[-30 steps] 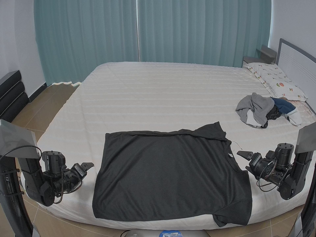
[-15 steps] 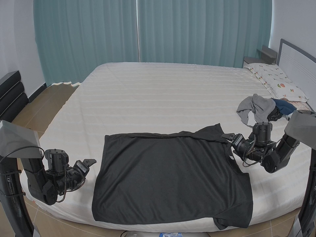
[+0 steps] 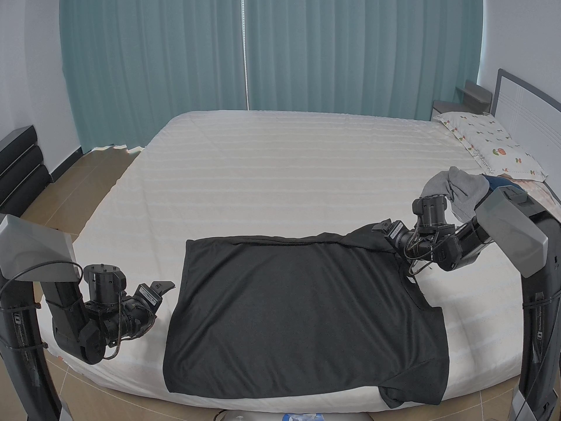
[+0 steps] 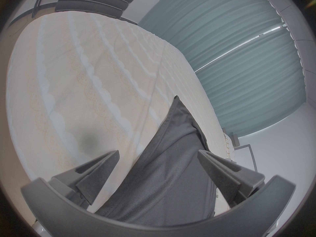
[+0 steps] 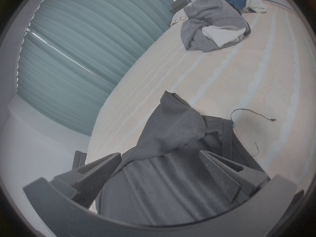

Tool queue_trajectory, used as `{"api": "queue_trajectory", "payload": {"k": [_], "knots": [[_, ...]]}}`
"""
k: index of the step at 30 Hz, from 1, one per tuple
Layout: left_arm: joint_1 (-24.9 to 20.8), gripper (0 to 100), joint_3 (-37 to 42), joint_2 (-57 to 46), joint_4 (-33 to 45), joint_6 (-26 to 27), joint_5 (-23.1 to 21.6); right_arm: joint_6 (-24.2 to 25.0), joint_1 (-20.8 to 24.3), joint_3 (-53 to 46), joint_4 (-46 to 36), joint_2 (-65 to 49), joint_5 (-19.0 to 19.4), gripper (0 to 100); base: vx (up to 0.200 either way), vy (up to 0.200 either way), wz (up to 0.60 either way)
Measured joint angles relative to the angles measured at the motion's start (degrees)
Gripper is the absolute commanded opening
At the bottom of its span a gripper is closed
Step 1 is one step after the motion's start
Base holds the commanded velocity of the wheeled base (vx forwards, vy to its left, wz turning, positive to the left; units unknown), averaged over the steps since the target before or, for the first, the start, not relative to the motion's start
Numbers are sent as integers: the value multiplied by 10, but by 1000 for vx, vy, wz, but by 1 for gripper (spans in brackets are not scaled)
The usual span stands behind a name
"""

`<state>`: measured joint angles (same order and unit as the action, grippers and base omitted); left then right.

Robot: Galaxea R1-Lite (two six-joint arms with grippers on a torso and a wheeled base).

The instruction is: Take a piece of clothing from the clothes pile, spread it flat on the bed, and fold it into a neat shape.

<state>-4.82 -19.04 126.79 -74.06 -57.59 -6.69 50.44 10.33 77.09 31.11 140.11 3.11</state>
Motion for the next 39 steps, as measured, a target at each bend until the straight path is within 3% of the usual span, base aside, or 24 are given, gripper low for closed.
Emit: {"api": "queue_trajectory", "payload": {"k": [10,11,26,34,39], "knots": [[-2,100,0,2,0,-1,1,0,6,107,-68,59,-27,100,0,0,0],[-2,100,0,2,0,0,1,0,6,116,-75,62,-28,0,0,0,0],[-3,100,-1,3,0,0,1,-8,2,291,-113,109,-61,0,0,0,0],[-3,100,-2,4,0,0,2,-60,8,369,15,148,-71,0,0,0,0],[-3,100,-2,5,0,0,4,-93,9,374,43,188,-81,0,0,0,0]]}}
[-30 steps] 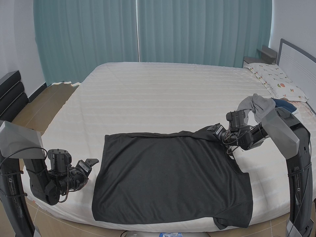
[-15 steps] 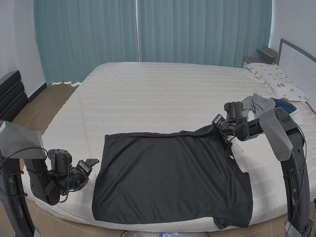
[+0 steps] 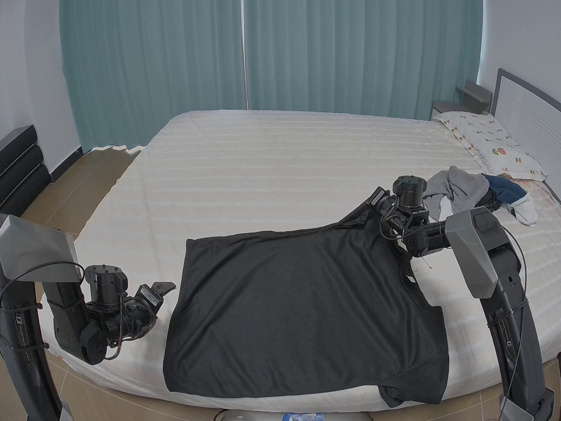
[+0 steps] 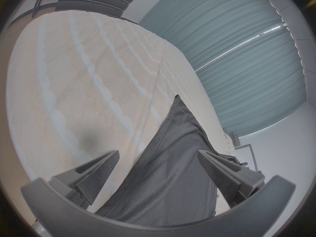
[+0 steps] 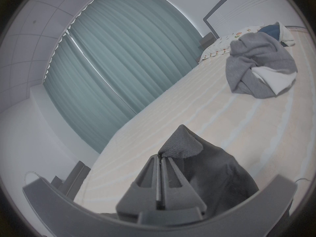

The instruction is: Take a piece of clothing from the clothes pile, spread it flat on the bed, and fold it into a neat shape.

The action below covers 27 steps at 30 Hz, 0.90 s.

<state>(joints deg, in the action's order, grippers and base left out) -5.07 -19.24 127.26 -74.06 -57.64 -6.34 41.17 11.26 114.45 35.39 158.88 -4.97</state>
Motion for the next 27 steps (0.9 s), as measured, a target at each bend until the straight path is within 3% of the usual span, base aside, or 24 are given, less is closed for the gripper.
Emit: {"api": "queue_trajectory", "payload": {"k": [1,2,15,27], "knots": [[0,100,0,0,0,0,0,-3,0,1,2,7,0,0,0,0,0],[0,100,0,0,0,0,0,-3,0,1,3,14,1,100,0,0,0],[0,100,-1,0,0,-2,0,-3,-12,-15,-19,7,2,100,0,0,0],[1,100,-7,0,0,-4,0,15,-32,-222,19,-98,64,100,0,0,0]]}}
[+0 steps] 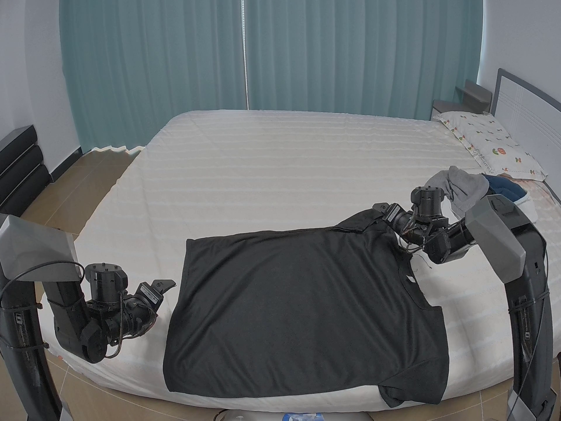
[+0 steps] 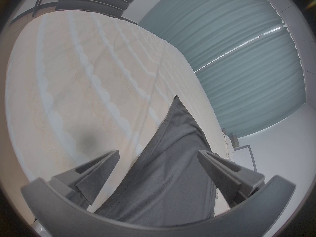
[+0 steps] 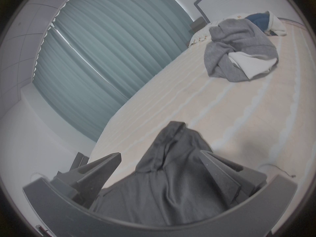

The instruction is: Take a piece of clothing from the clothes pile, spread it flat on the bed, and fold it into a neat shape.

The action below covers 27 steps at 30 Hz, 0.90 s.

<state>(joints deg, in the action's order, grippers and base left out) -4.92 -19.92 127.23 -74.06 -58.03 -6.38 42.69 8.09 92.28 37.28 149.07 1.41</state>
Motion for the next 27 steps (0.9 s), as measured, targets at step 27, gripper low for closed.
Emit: {"api": "queue_trajectory", "payload": {"k": [27], "knots": [[-16,100,-496,110,263,123,19,19,-46,-144,38,-72,67,100,0,0,0]]}}
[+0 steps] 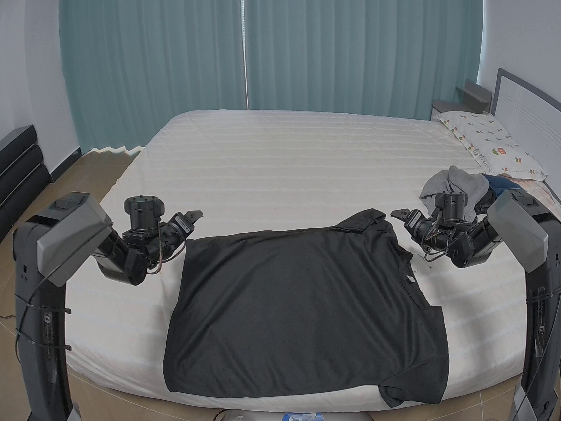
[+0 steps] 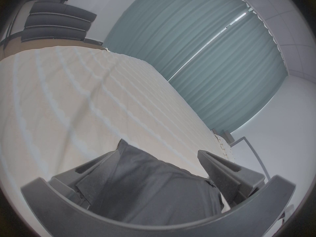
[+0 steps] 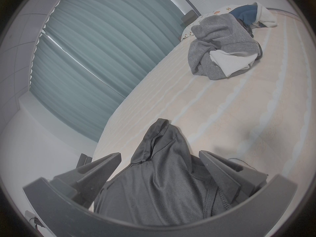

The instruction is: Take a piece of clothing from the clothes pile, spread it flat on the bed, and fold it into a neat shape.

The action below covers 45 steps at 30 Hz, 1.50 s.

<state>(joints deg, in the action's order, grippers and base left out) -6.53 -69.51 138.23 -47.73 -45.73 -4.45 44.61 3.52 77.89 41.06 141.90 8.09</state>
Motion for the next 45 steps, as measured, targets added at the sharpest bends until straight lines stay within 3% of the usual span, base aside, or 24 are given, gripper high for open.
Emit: {"api": "queue_trajectory", "payload": {"k": [9,21,22,36,45], "knots": [[-11,100,-175,112,69,25,76,3,-5,-7,1,1,-1,100,0,0,0],[-13,100,-202,154,71,28,97,2,-10,-17,22,4,-5,100,0,0,0],[-13,0,-202,154,73,29,97,2,-10,-17,22,4,-5,100,0,0,0],[-13,0,-220,160,82,29,99,3,-10,-14,23,12,-5,100,0,0,0],[0,0,-311,186,78,25,153,2,-10,-12,63,20,-9,100,0,0,0]]}}
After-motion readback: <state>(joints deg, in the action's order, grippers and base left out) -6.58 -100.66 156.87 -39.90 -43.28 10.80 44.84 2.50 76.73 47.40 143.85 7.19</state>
